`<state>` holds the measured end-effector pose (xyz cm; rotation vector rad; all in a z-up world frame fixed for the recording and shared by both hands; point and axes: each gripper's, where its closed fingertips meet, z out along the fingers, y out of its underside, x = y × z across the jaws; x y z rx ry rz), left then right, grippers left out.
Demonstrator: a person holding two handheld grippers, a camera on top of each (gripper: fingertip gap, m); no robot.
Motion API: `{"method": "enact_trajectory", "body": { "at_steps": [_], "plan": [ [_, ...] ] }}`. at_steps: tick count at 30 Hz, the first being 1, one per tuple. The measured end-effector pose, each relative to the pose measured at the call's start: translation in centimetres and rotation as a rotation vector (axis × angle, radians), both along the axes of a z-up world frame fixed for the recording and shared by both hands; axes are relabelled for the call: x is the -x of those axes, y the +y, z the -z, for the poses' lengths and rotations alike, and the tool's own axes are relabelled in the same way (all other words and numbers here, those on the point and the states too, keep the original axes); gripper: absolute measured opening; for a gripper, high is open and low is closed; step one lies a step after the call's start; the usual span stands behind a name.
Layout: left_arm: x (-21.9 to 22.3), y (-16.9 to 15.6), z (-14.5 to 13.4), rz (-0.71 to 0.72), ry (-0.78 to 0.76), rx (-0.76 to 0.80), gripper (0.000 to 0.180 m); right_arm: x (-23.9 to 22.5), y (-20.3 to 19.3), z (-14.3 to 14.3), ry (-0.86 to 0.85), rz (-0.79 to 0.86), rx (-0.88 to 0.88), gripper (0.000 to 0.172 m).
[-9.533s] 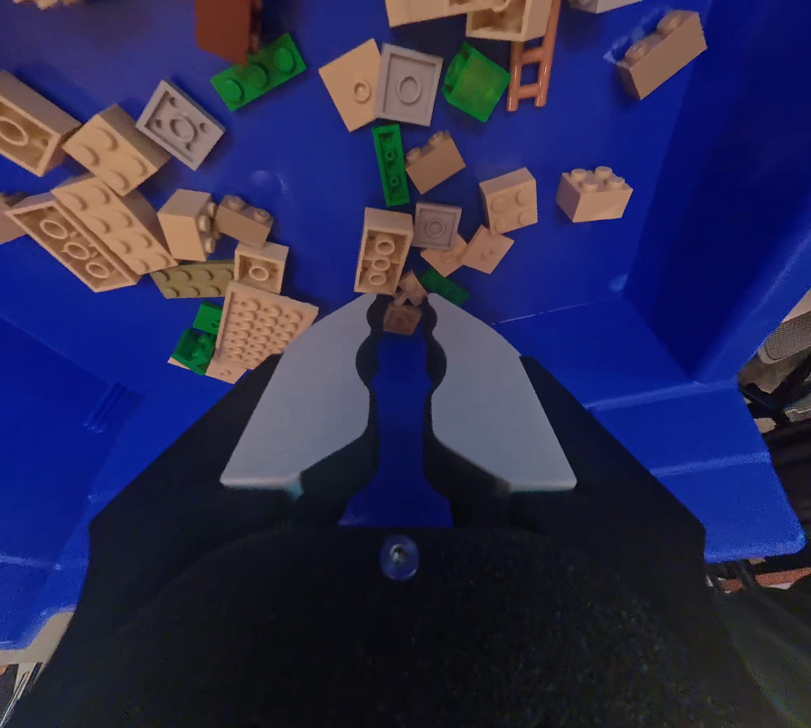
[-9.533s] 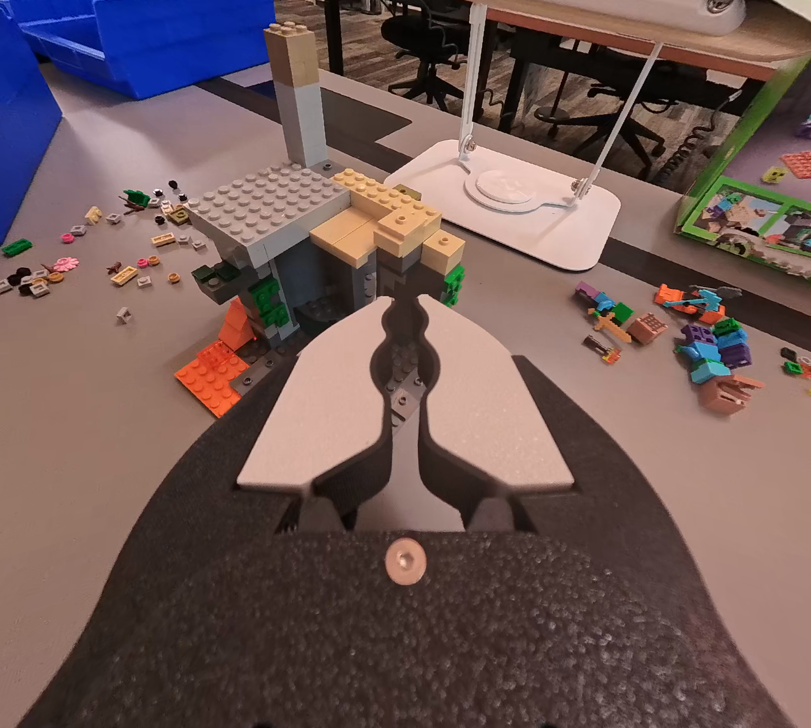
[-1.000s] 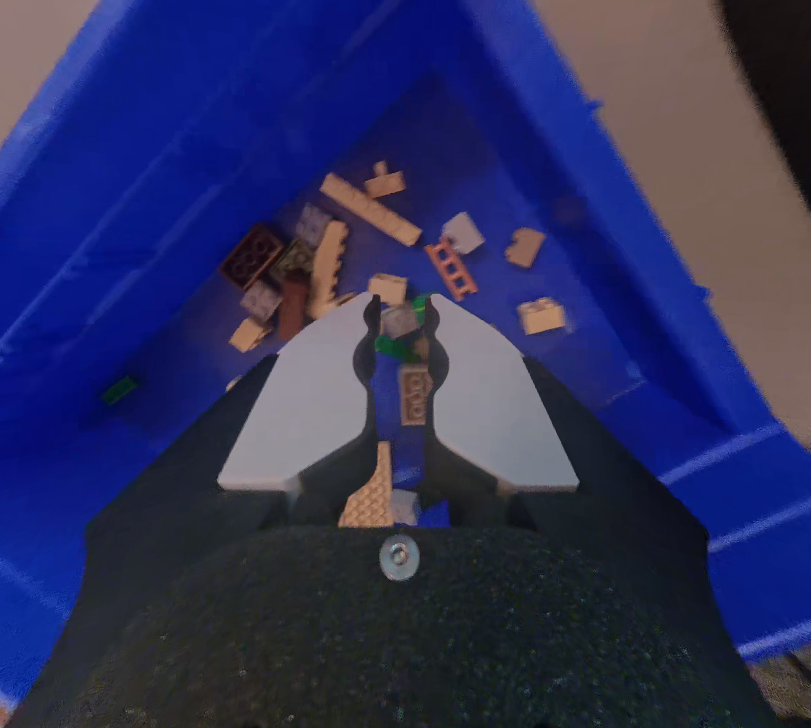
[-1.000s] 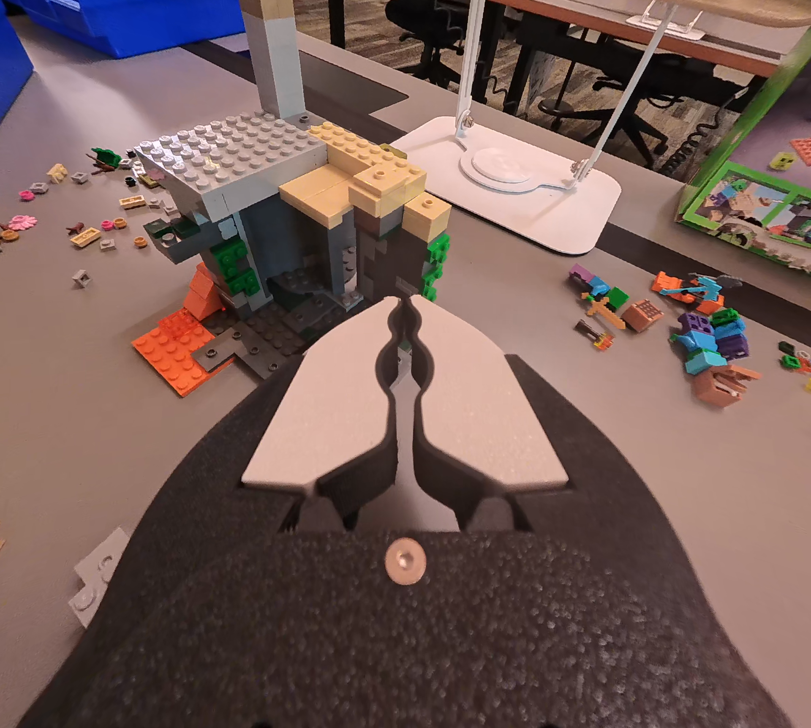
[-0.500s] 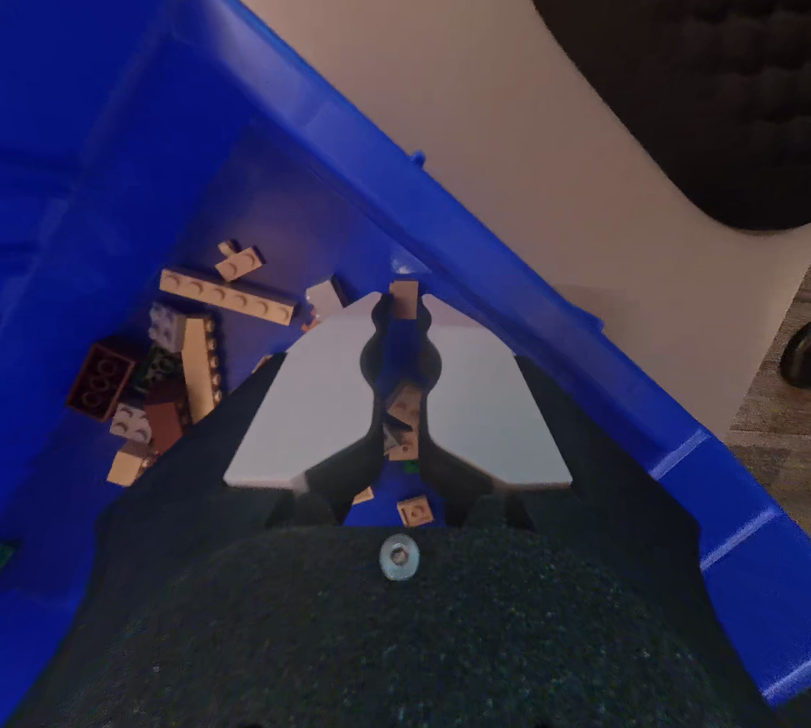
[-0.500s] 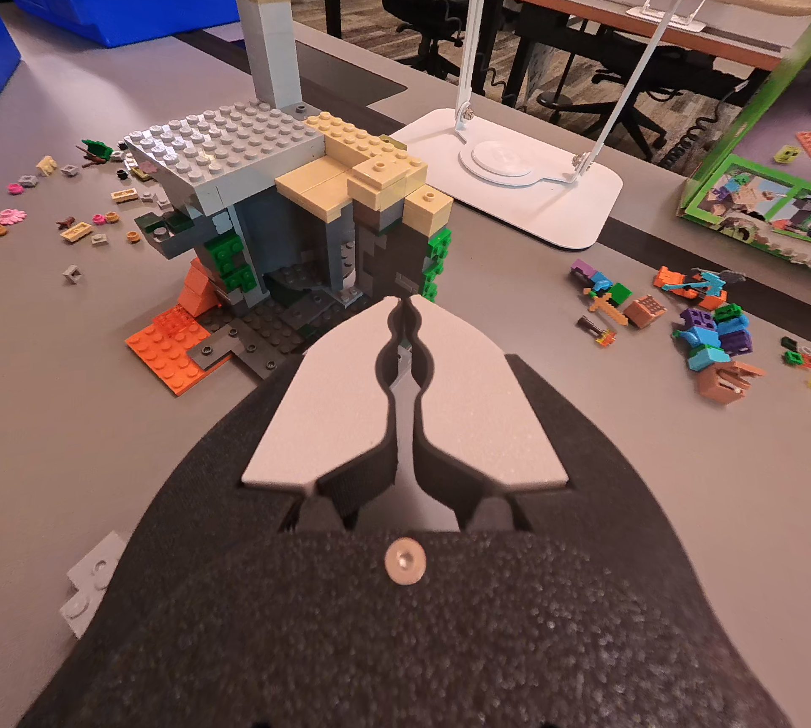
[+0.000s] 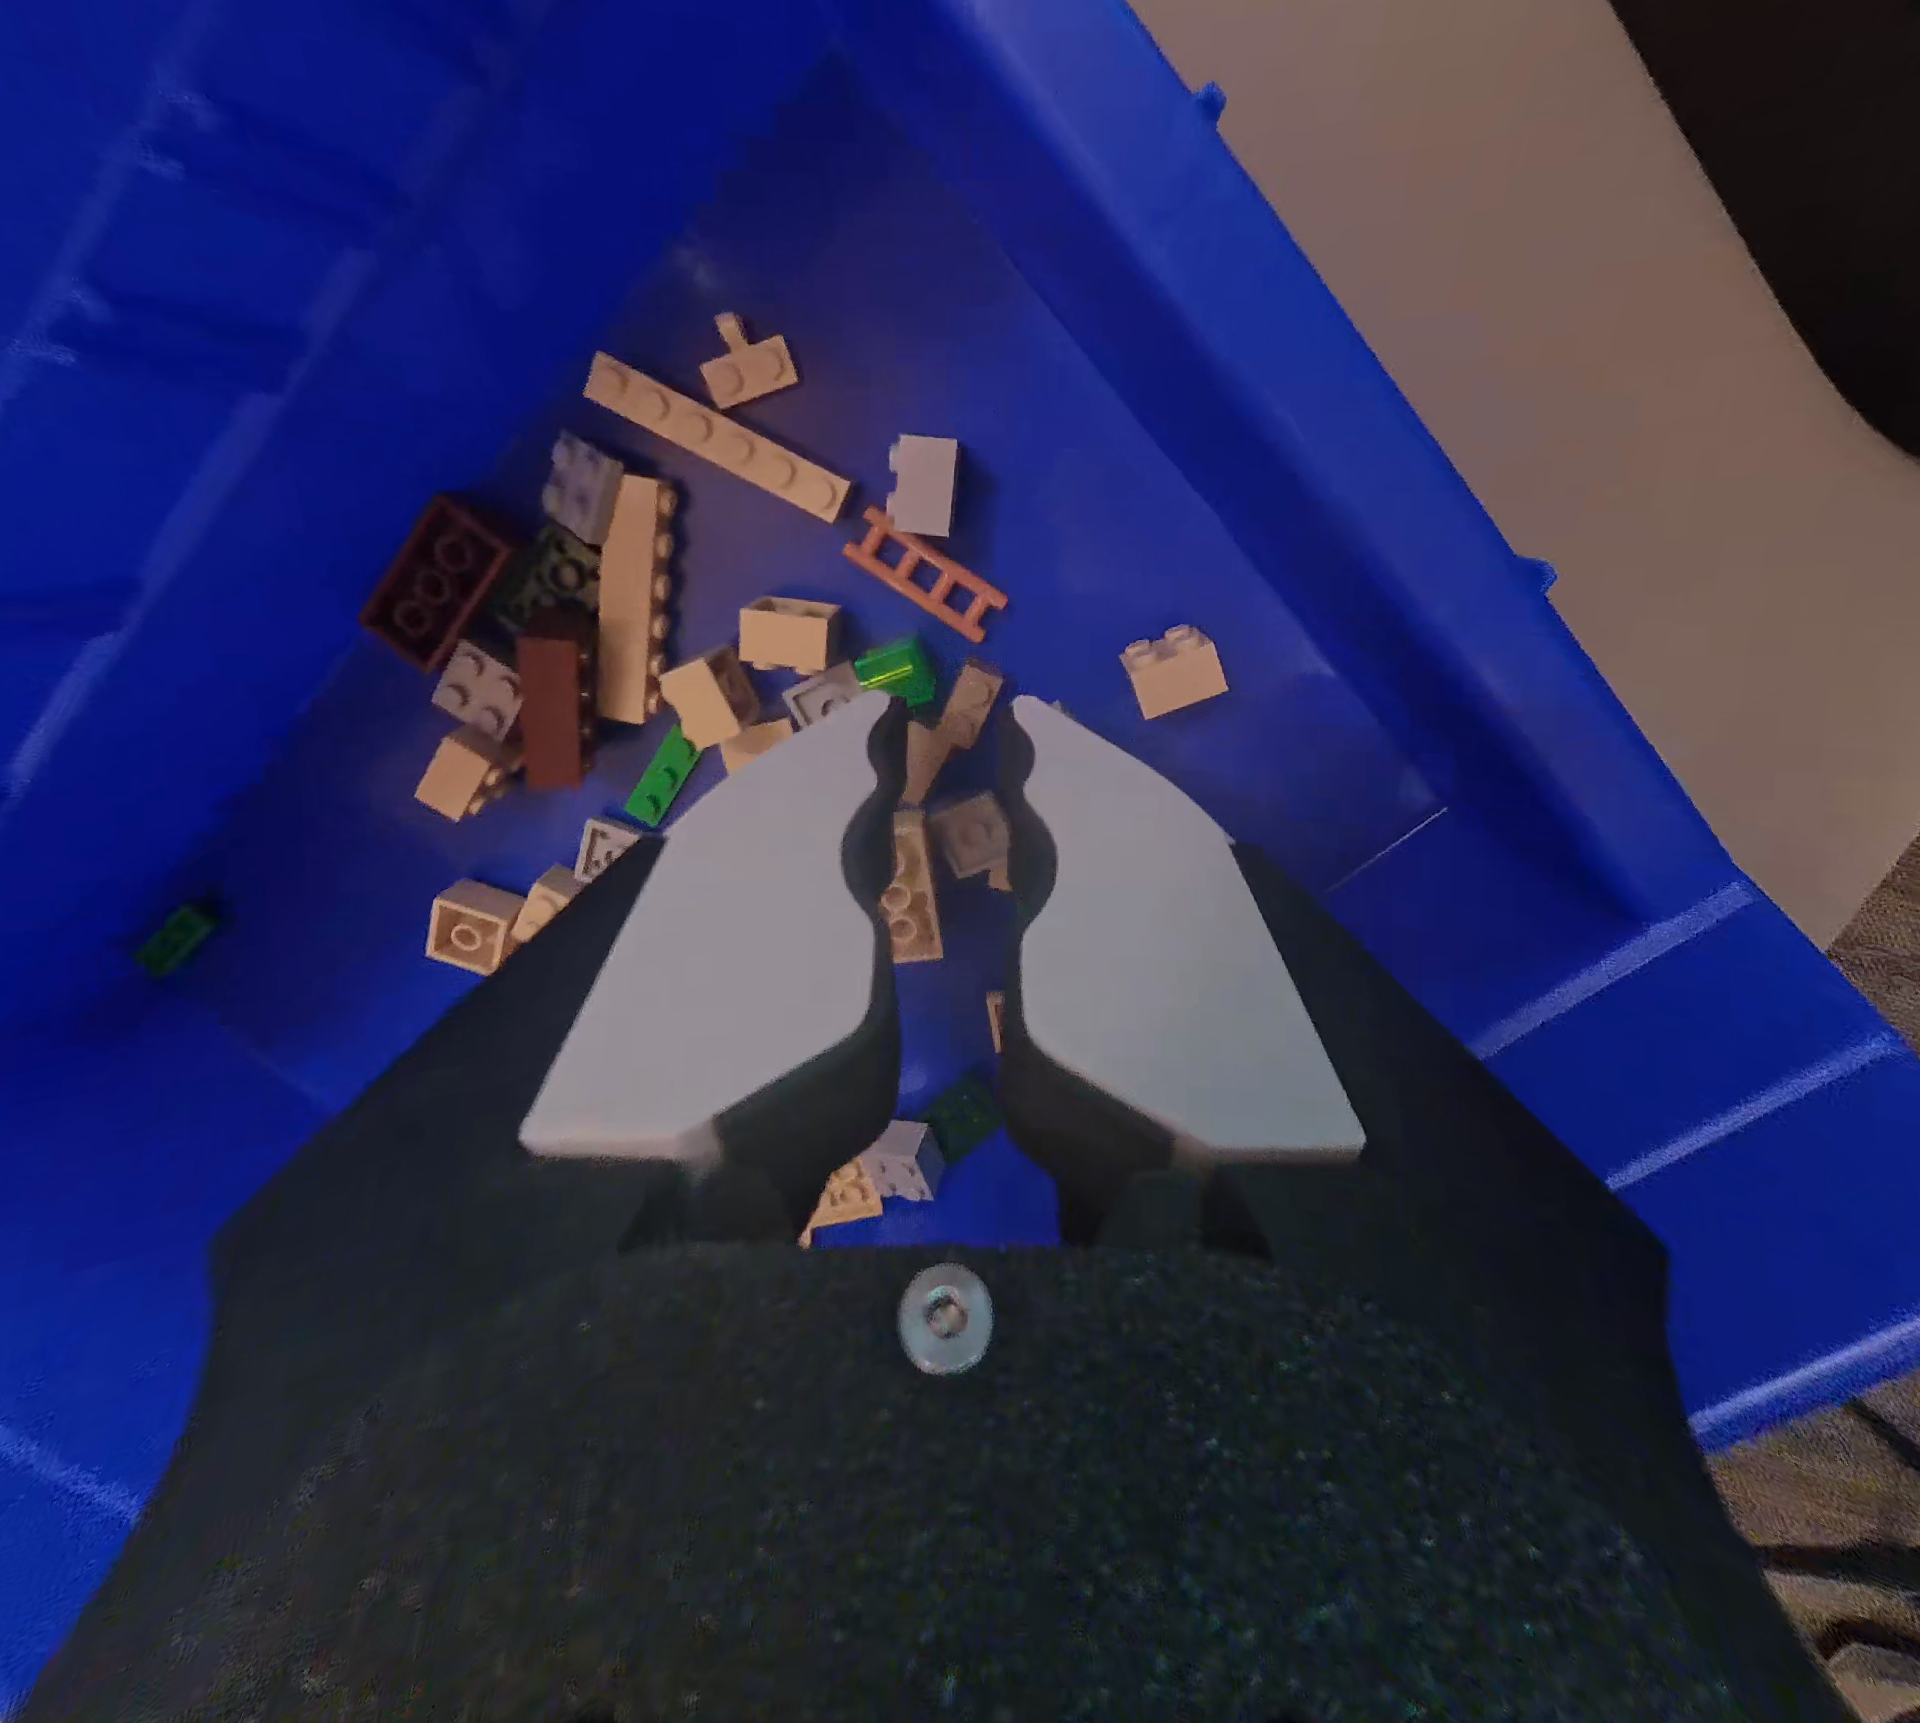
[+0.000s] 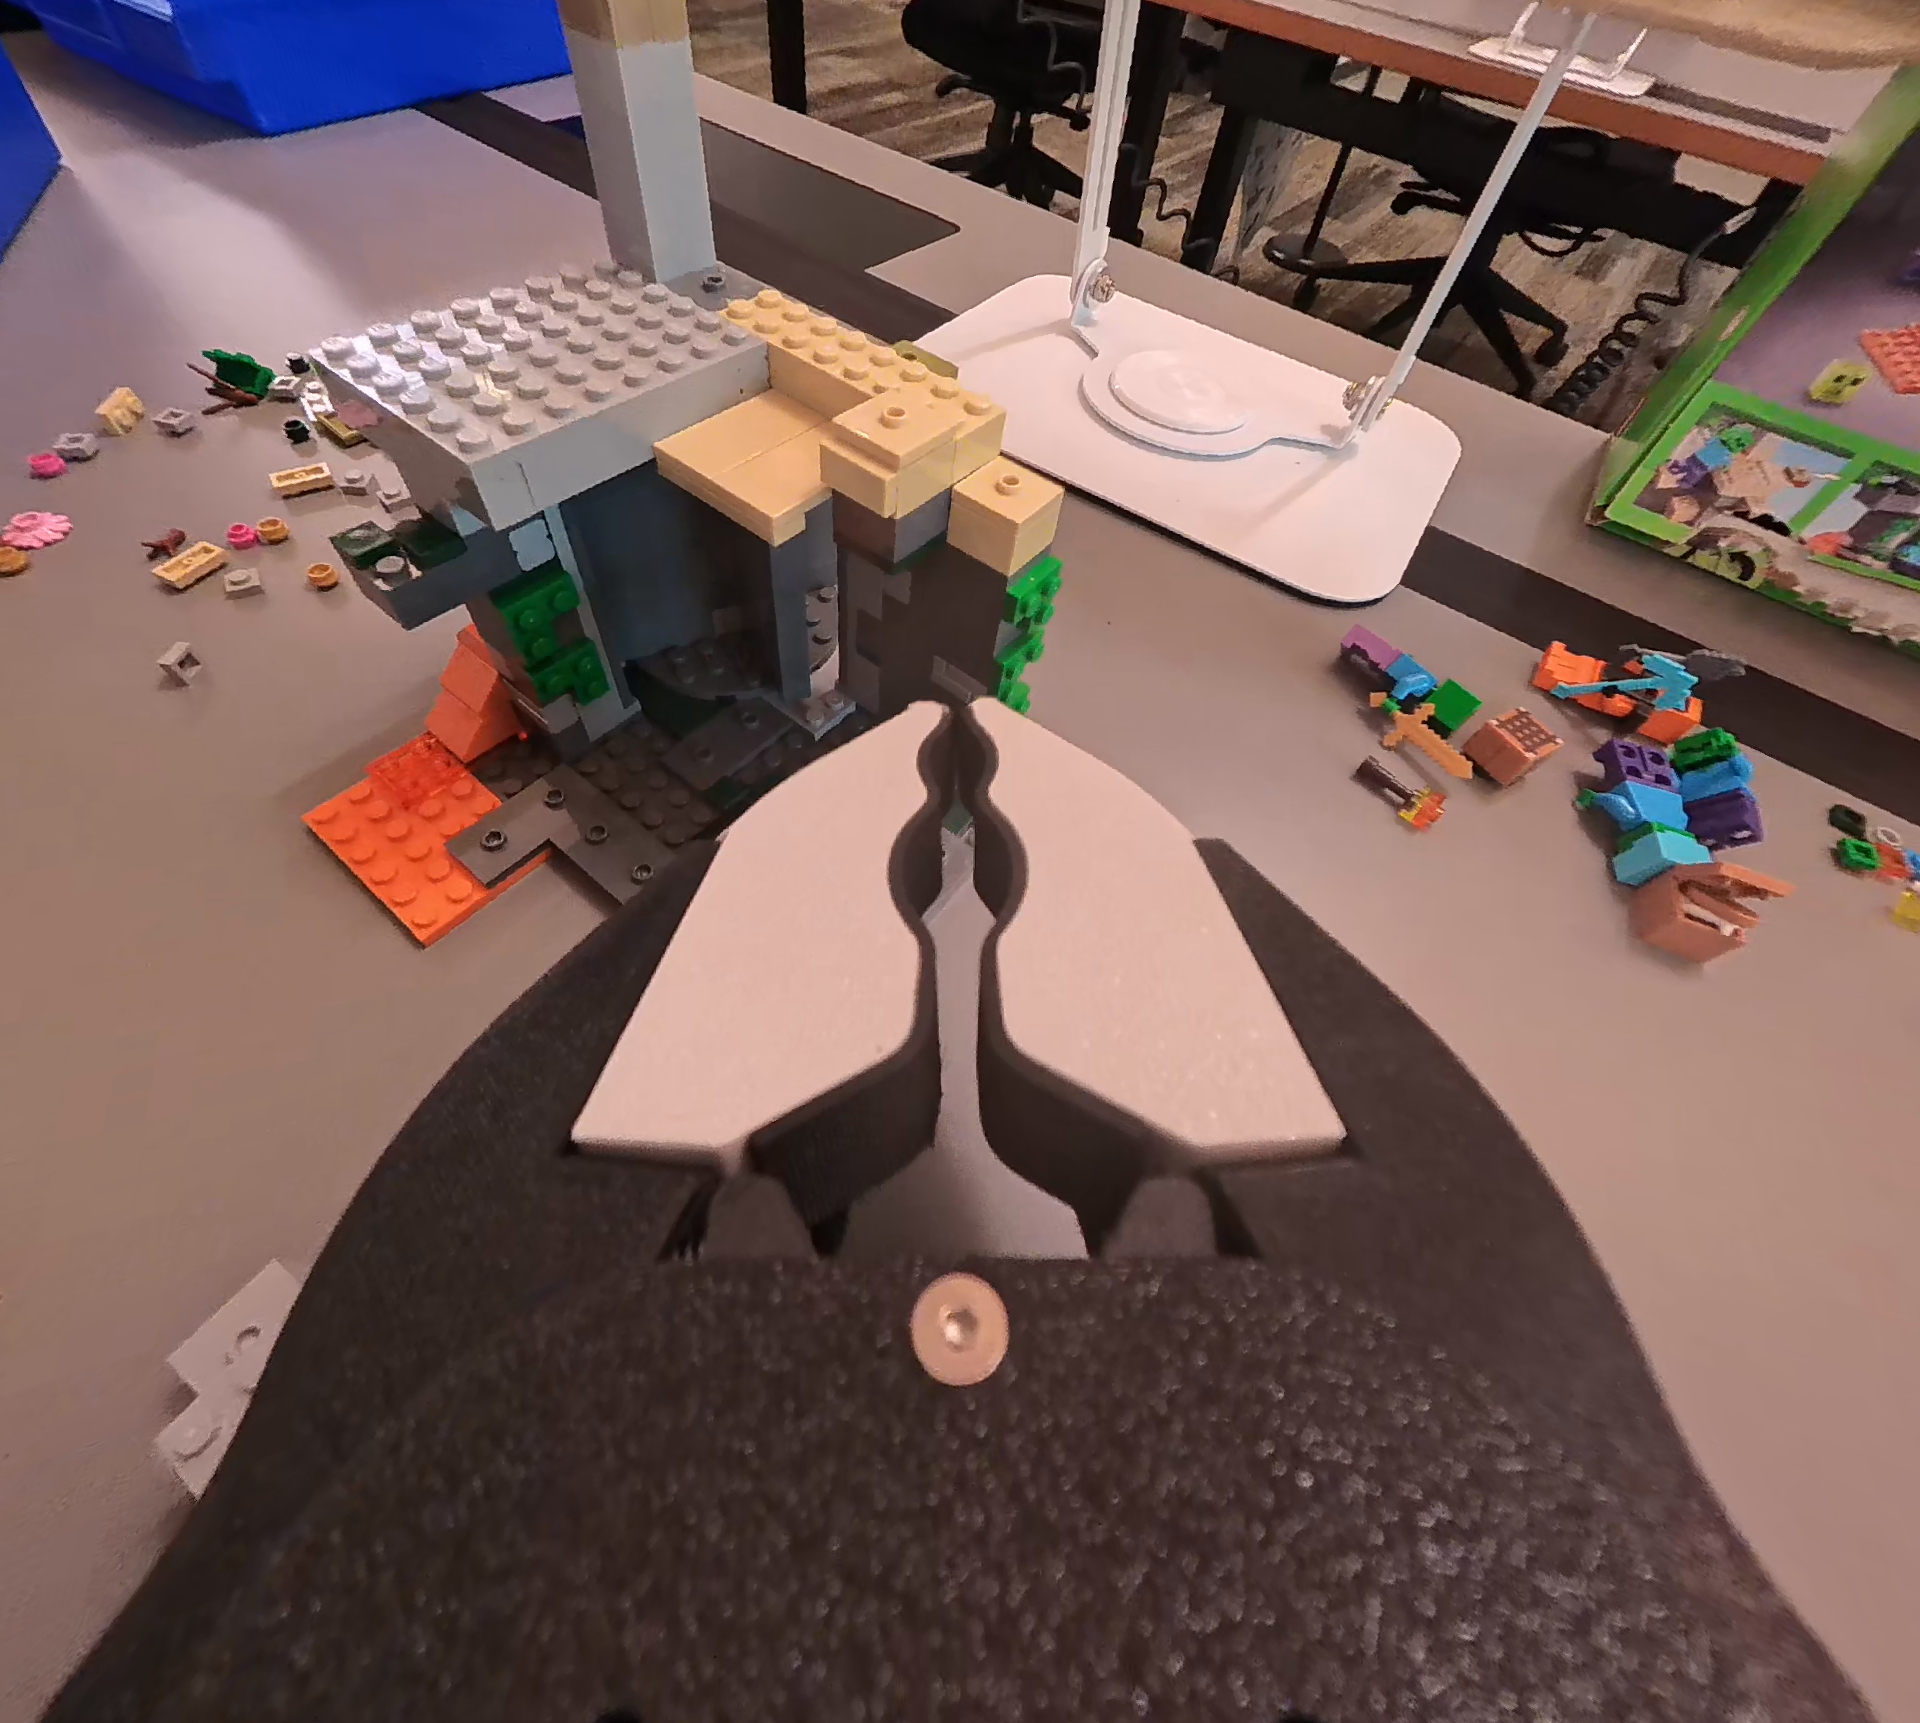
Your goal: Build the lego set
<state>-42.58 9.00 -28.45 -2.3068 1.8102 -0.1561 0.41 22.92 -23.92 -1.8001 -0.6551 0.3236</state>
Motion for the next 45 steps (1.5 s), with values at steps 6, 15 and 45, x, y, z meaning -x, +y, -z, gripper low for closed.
{"method": "enact_trajectory", "body": {
  "at_steps": [6,15,45],
  "plan": [
    [-0.6,1.9,-2.7,-0.082,-0.054,-0.143,0.014,-0.3,-0.1,-0.9,0.02,-0.001,-0.018,0.0],
    [-10.7,4.5,-7.7,-0.113,-0.28,-0.349,0.0,-0.4,-0.6,-2.5,0.05,-0.019,-0.053,0.0],
    [-20.6,8.2,2.3,-0.223,-0.022,-0.153,0.016,-2.3,-4.2,-6.6,0.136,-0.084,-0.144,0.0]
  ]
}}
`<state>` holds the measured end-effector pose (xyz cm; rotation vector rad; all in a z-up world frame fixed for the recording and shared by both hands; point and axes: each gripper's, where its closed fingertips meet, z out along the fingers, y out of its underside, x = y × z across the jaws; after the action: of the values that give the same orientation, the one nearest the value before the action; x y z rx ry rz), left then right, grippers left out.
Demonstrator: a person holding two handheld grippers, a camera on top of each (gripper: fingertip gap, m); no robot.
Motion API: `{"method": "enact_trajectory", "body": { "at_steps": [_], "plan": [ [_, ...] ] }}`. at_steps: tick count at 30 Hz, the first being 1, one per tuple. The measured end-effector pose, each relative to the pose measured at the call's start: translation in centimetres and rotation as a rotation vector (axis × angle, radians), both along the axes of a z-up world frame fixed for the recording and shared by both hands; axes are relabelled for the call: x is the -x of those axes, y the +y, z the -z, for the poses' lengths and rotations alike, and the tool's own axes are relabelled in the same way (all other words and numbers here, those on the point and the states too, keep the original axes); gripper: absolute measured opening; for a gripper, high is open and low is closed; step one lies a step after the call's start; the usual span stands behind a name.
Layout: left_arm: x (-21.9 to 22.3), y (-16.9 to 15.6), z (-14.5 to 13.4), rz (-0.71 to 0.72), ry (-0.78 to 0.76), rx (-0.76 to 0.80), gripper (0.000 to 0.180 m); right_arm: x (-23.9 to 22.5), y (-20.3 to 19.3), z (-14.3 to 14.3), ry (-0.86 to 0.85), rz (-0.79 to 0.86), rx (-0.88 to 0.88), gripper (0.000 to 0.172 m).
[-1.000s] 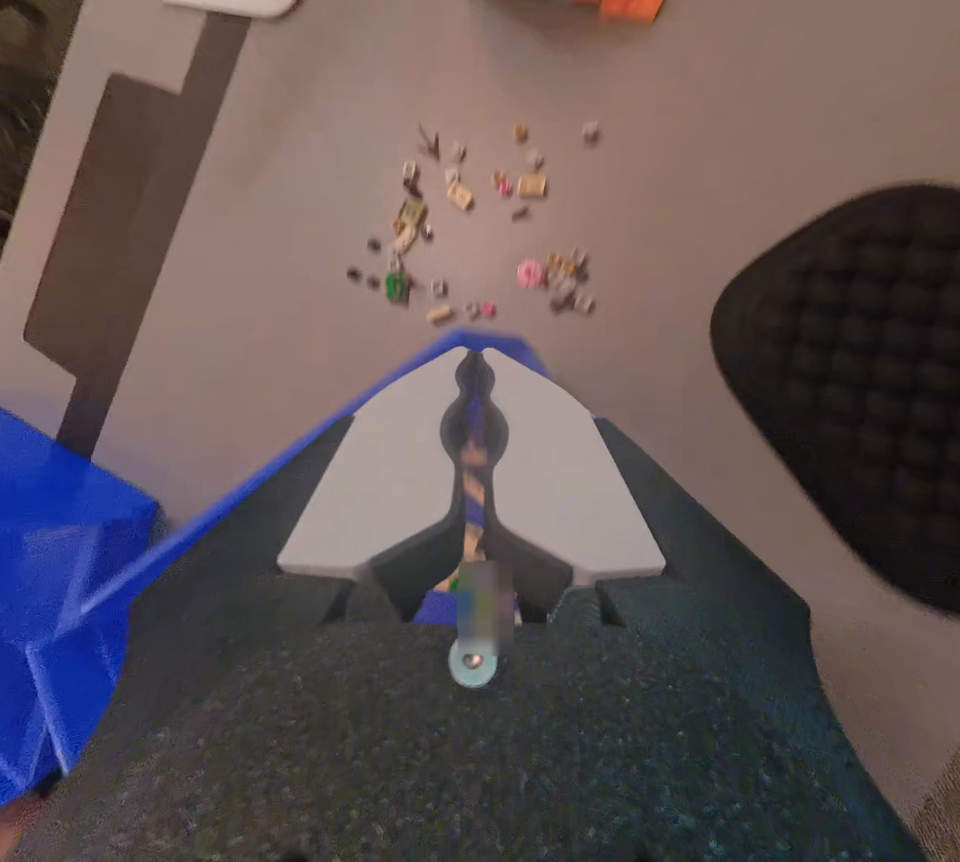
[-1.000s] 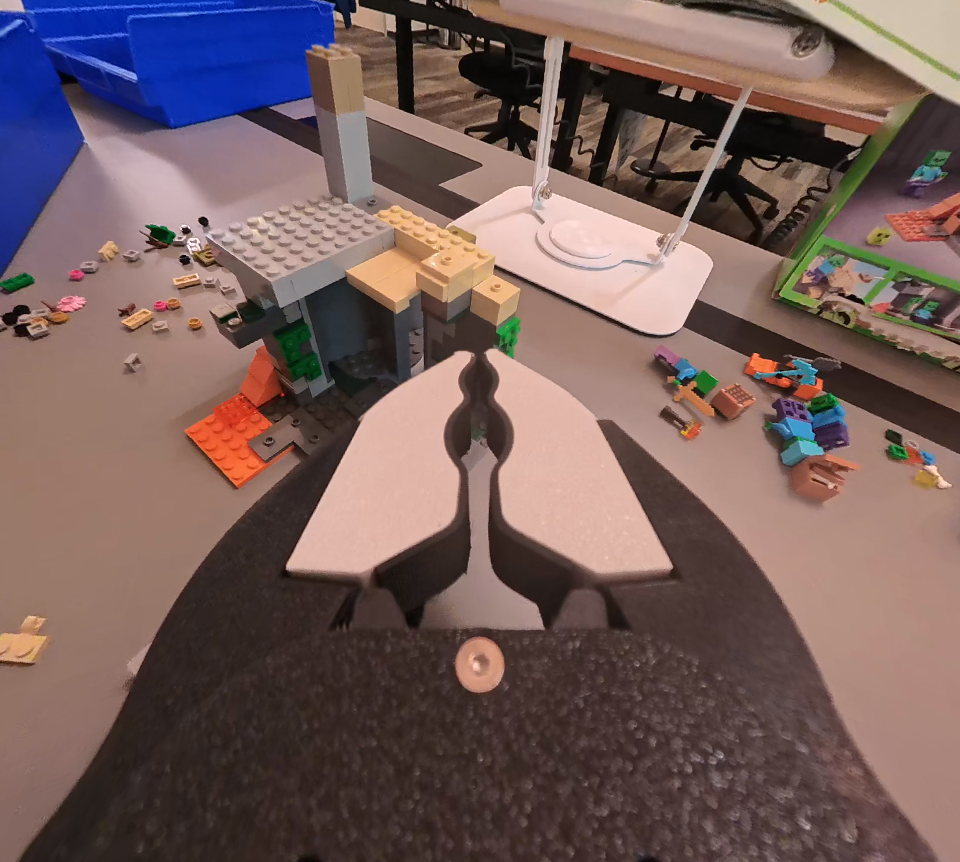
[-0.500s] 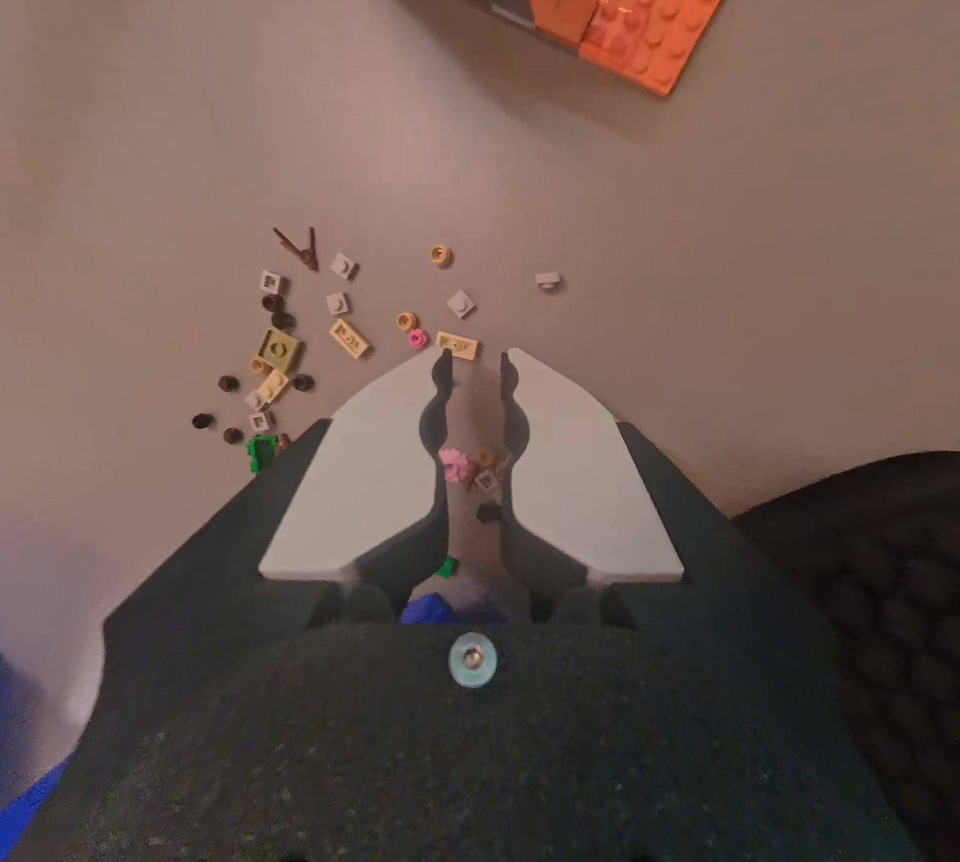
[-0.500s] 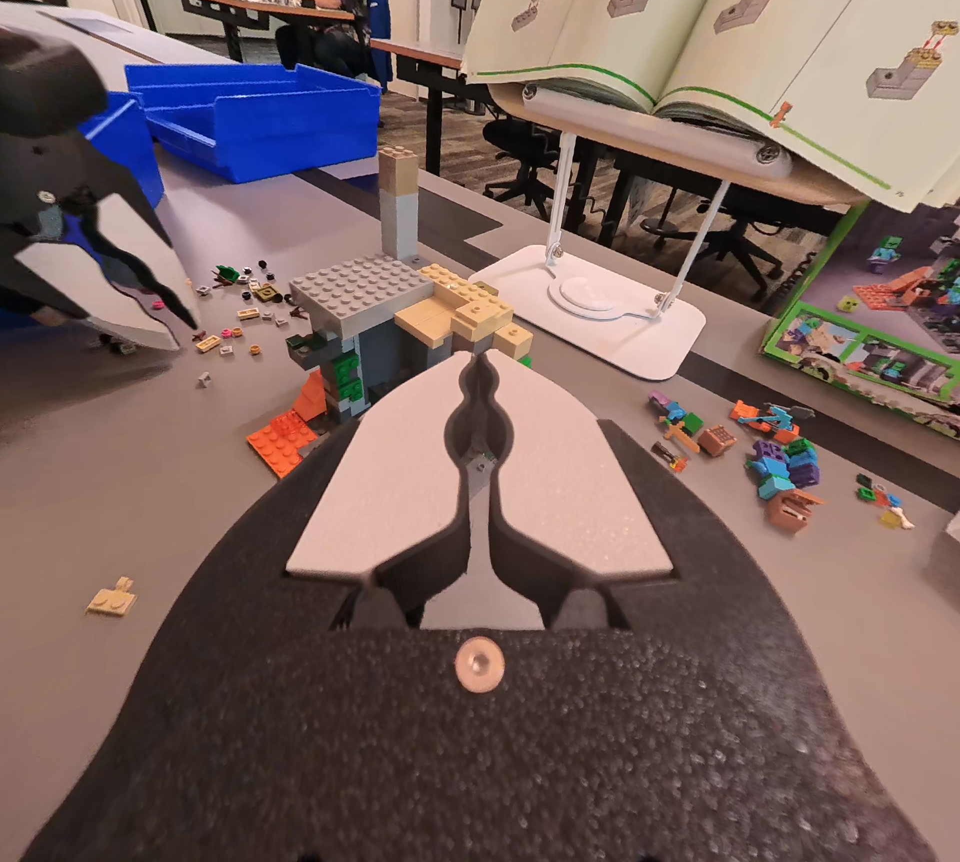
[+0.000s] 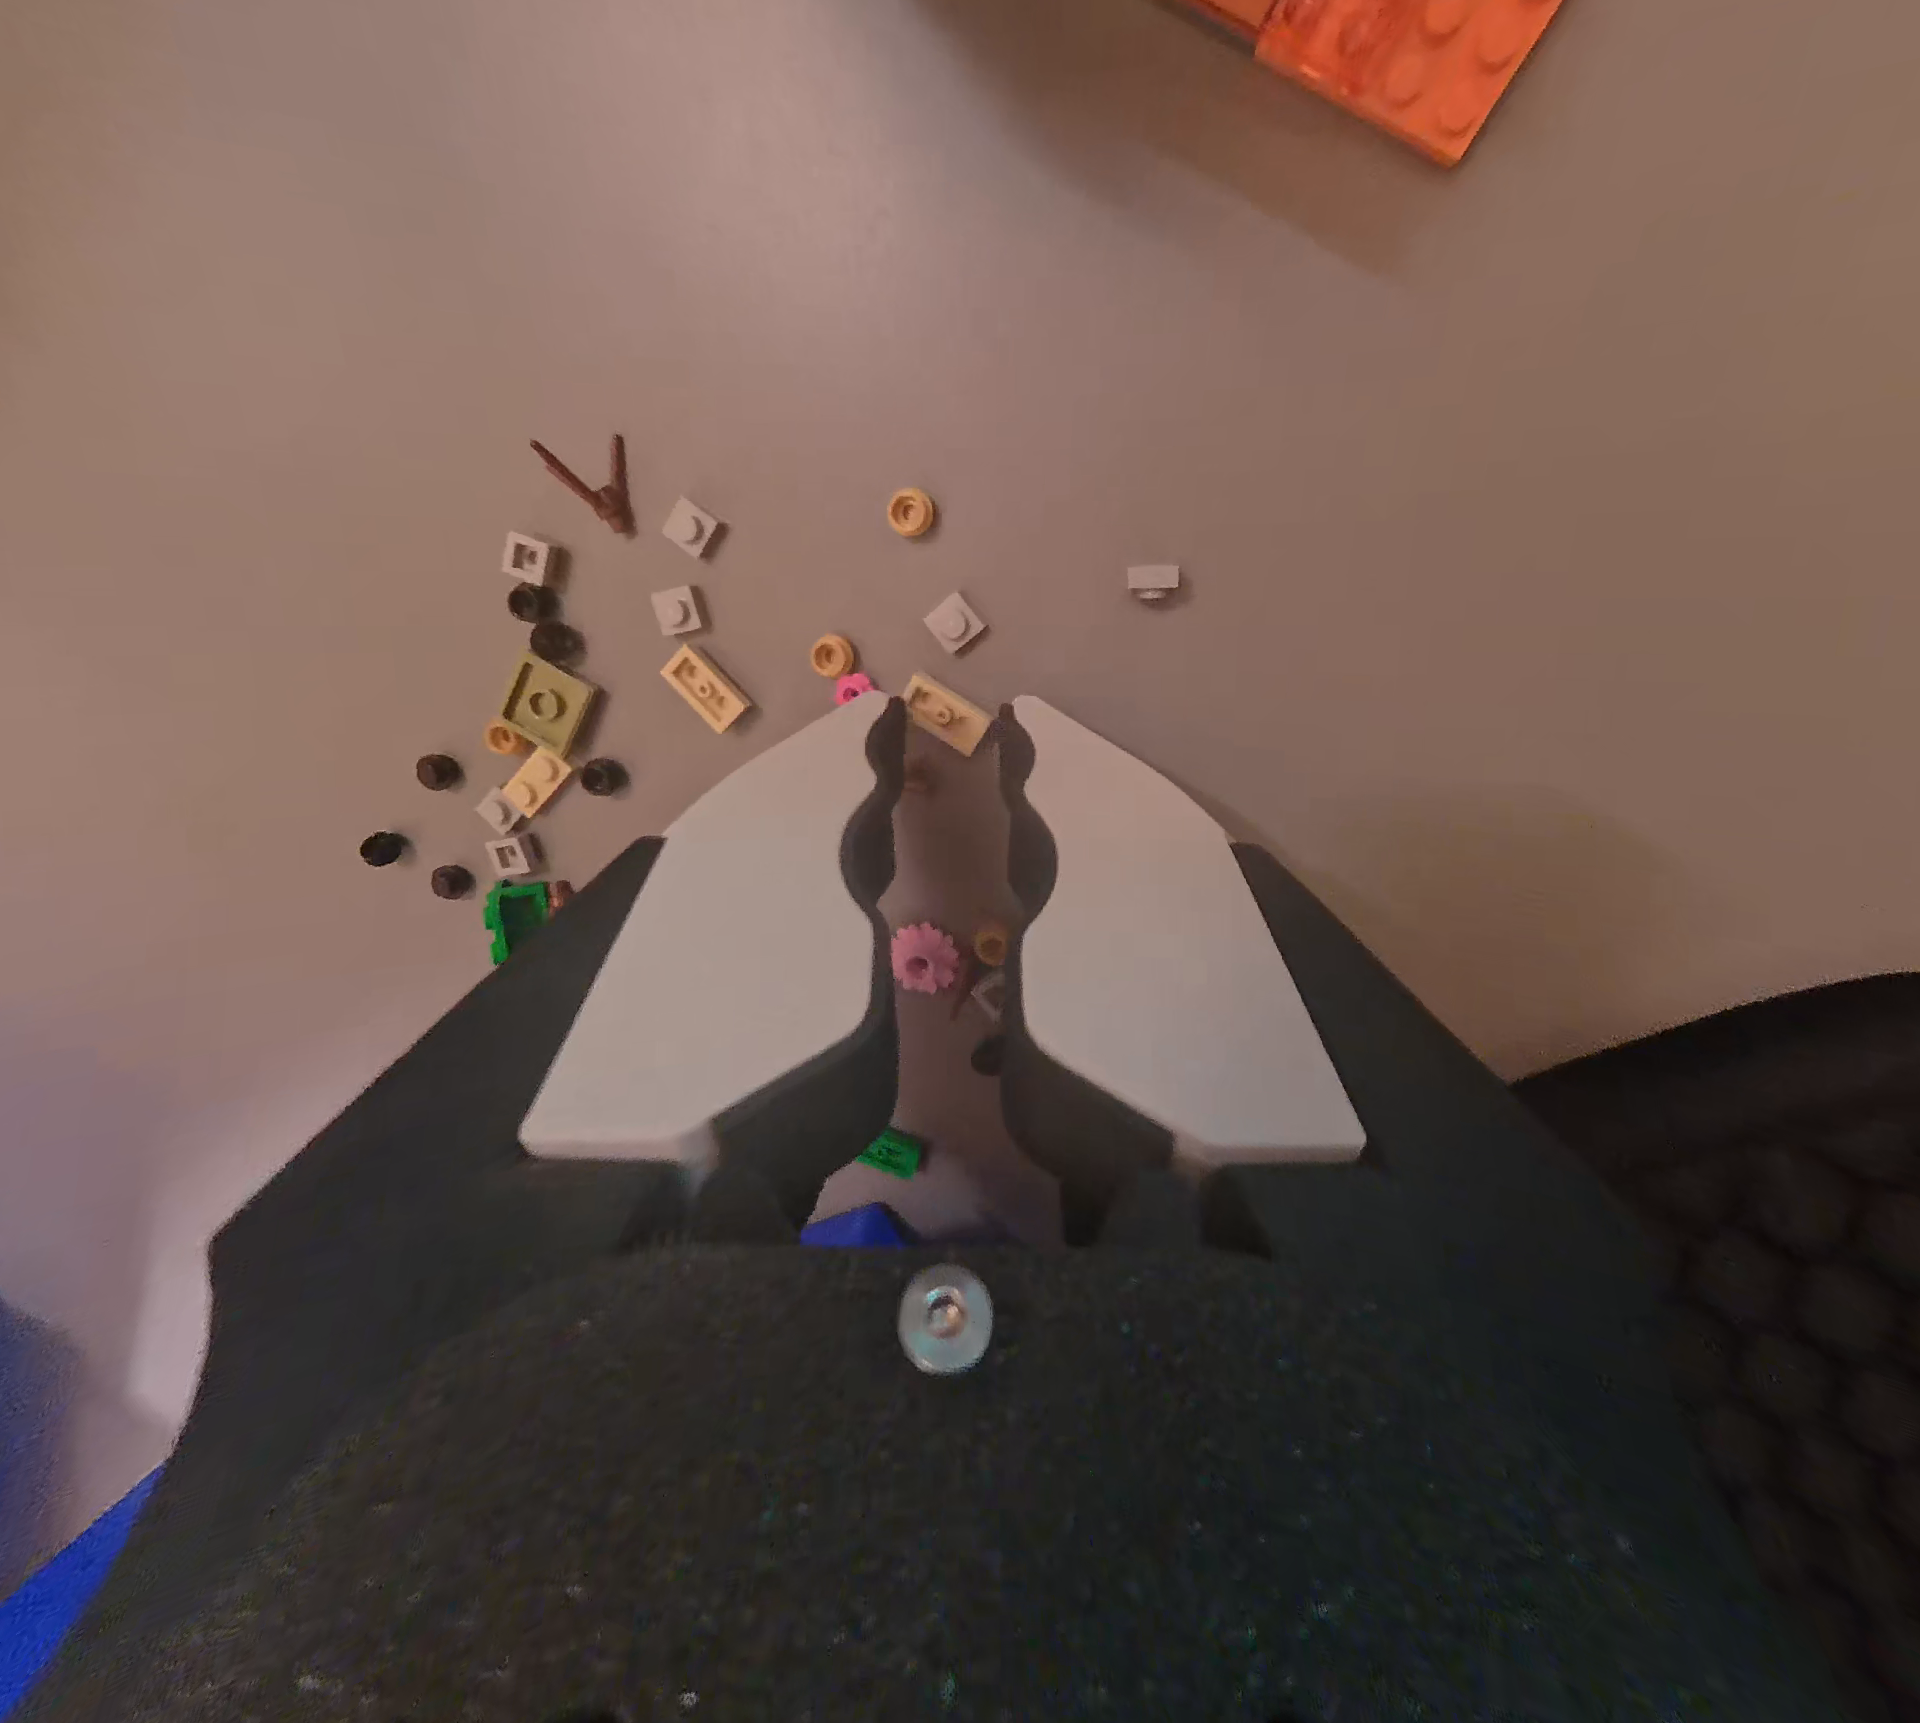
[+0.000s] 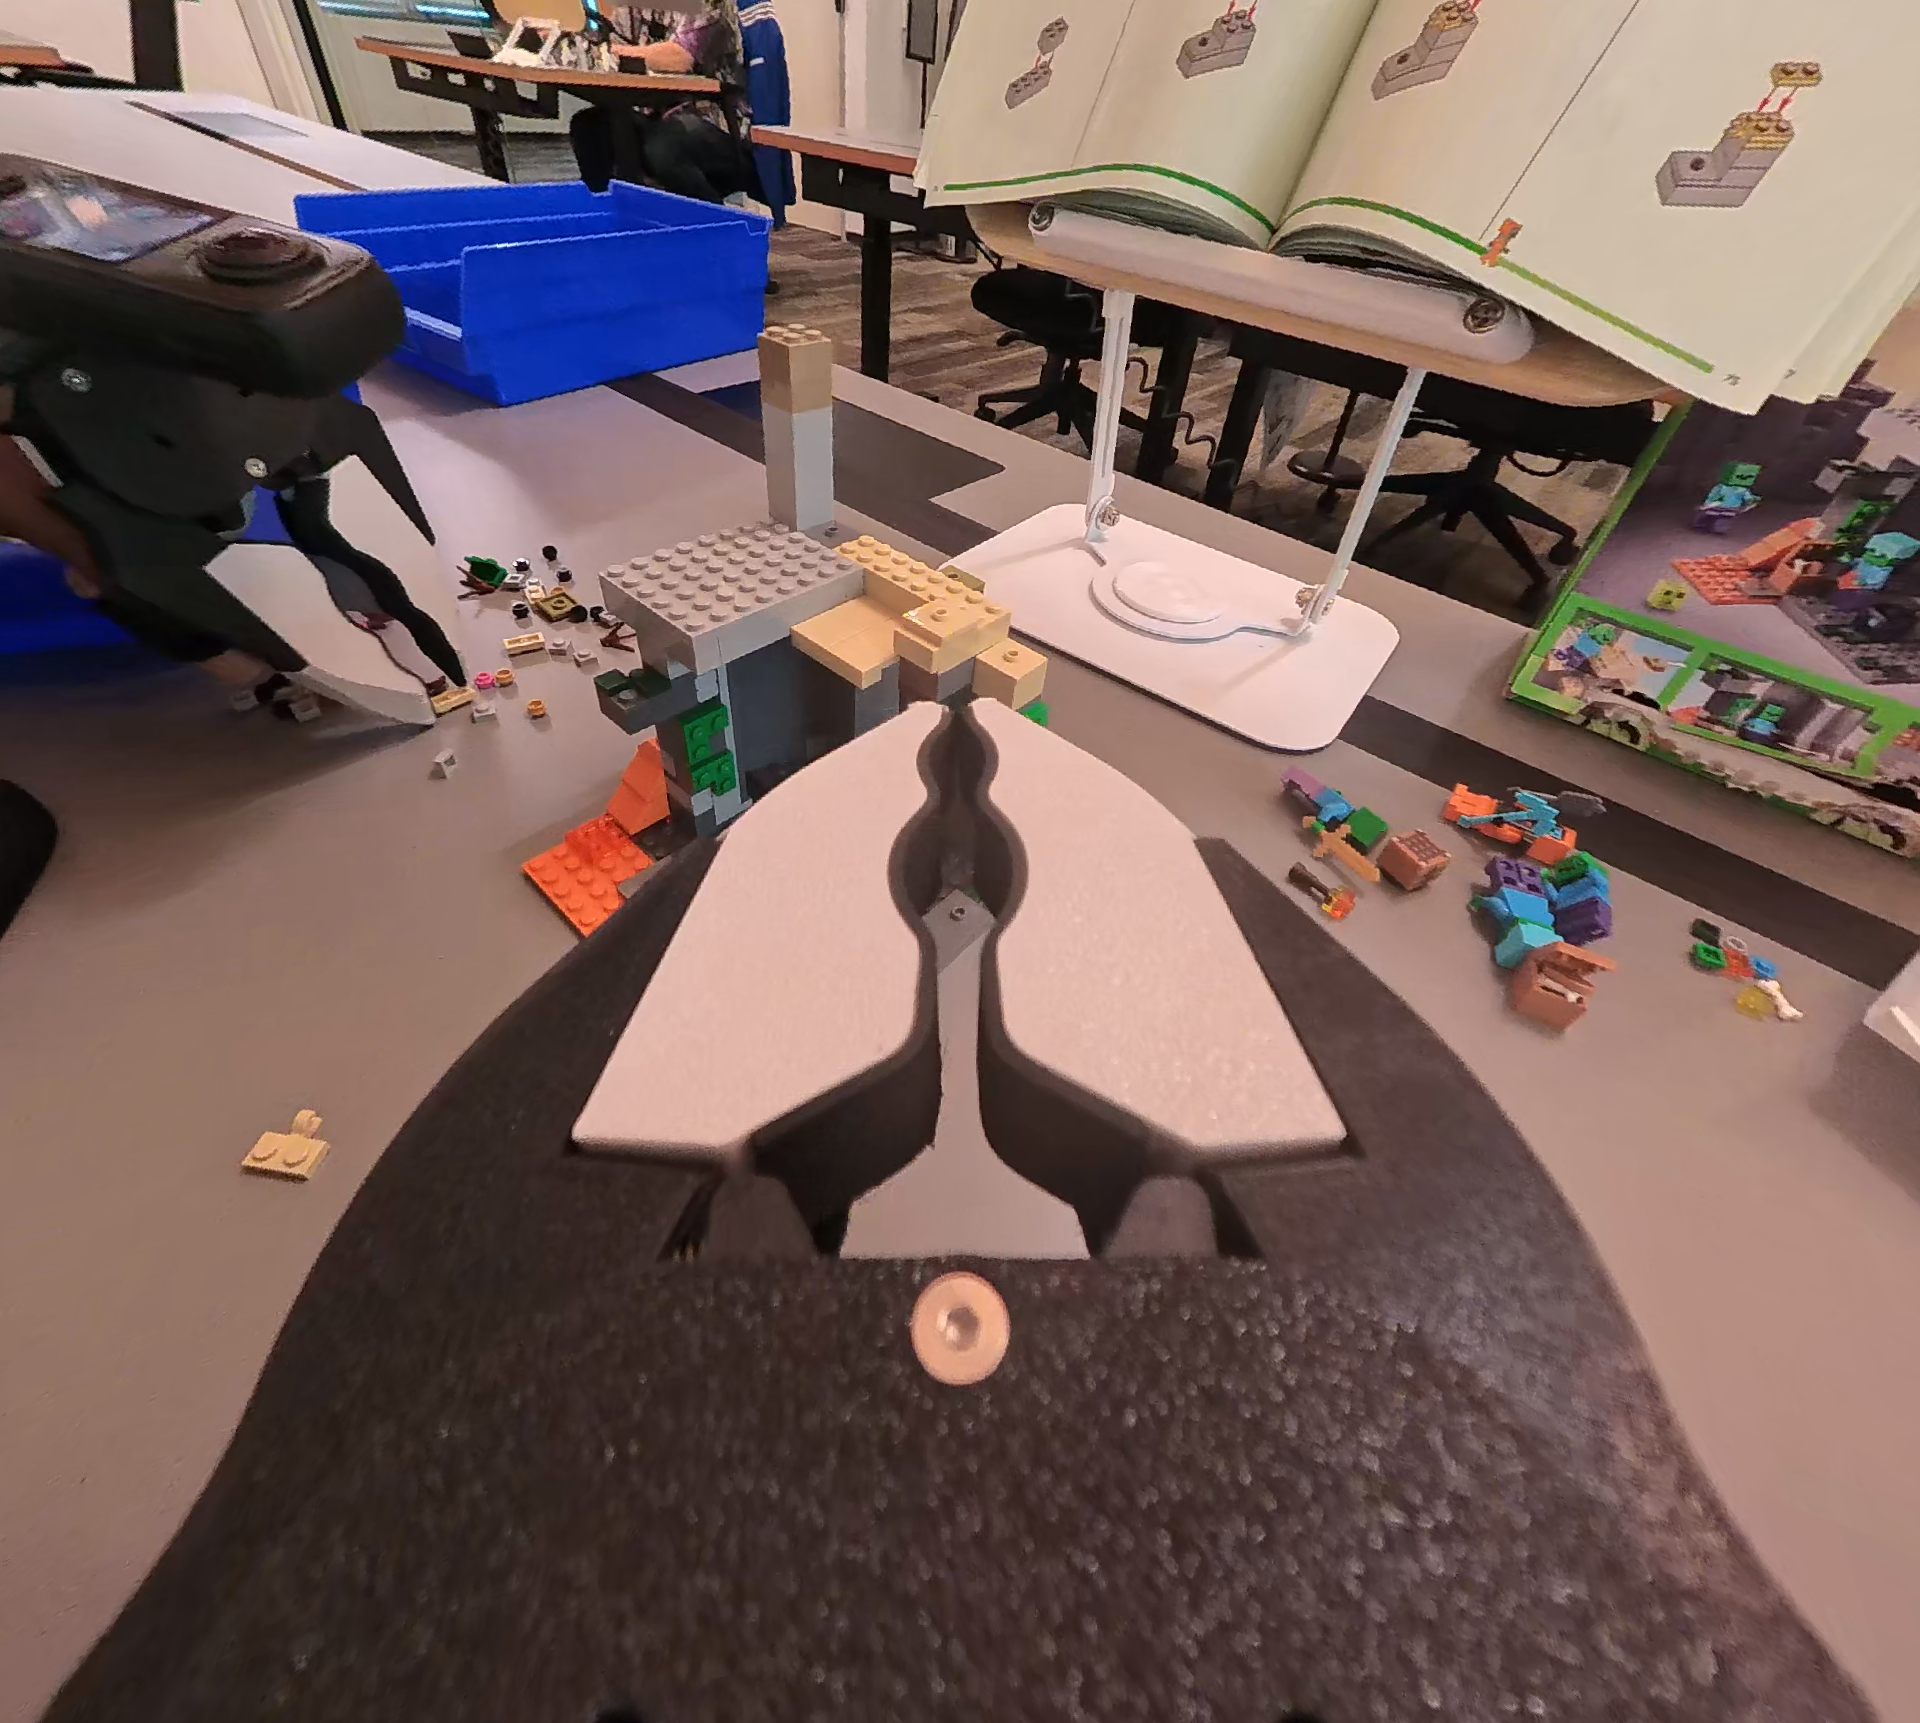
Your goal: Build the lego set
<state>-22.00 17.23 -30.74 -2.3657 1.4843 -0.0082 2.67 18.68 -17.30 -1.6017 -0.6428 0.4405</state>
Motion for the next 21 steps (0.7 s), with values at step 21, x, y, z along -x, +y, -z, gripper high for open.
{"method": "enact_trajectory", "body": {
  "at_steps": [21],
  "plan": [
    [-4.1,-2.8,-5.4,-0.032,-0.466,0.018,0.003,1.2,-1.2,-0.6,-0.009,-0.053,-0.029,0.0]
  ]
}}
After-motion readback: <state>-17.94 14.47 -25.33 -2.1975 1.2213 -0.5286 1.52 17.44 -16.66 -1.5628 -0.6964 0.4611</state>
